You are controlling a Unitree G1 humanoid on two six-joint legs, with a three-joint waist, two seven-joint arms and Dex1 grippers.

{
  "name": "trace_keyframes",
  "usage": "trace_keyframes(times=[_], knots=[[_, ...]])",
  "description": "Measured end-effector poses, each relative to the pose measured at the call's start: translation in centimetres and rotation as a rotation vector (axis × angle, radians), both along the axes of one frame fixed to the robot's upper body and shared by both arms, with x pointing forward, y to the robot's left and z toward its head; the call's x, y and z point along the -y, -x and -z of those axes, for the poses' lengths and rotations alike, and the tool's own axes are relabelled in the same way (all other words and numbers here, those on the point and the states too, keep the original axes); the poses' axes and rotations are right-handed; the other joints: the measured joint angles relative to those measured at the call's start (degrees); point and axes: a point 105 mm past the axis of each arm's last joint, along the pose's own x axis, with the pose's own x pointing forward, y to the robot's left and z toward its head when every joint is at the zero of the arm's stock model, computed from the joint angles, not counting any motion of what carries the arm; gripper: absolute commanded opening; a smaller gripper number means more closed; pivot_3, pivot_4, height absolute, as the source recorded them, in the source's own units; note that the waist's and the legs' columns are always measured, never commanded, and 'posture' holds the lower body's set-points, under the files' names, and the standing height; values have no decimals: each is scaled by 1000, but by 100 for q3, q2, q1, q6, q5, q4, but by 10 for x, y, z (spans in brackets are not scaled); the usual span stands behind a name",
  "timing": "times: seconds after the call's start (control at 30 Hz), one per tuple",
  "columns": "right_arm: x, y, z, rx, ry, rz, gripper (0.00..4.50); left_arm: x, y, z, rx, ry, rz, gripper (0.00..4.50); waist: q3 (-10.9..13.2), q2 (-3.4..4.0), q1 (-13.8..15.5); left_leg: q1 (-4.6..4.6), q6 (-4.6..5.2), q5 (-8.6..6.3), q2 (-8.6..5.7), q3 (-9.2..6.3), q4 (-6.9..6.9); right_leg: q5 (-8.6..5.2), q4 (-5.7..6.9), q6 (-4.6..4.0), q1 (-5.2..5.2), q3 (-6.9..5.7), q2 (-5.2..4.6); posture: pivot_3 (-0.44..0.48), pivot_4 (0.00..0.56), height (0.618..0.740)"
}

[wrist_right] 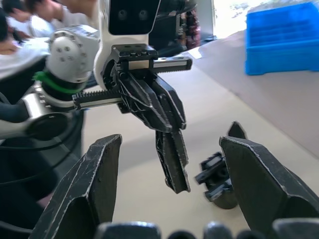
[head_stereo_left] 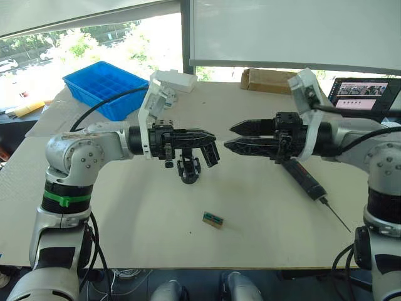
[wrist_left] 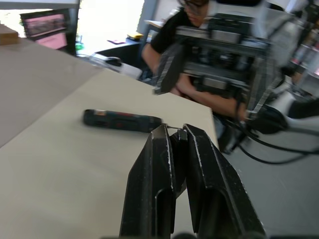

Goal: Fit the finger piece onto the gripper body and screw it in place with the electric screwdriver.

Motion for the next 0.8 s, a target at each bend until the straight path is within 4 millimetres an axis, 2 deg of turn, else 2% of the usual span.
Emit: trace_keyframes(times=[0.17,0.5,0.6,0.8], knots=[[-10,3,0,-55,30,-119,3486,6,12,-1,-20,-23,132,0,0,0,-5,-1,0,0,2,0,10,0,9,0,-1,3,-4,0,150,738],[-25,5,12,-94,40,-180,3486,12,11,-9,-31,1,162,0,0,0,-2,-23,0,0,2,-3,25,1,16,-1,-18,-1,-6,0,150,738],[-30,6,17,-89,64,-188,2758,13,10,-9,-34,8,157,0,0,0,-3,-23,0,0,2,-4,25,1,16,-1,-19,-1,-6,0,150,738],[-31,3,23,-77,83,-168,601,12,8,-8,-58,14,151,0,0,0,-2,-24,0,0,2,-4,25,1,16,-1,-19,-1,-6,0,150,738]])
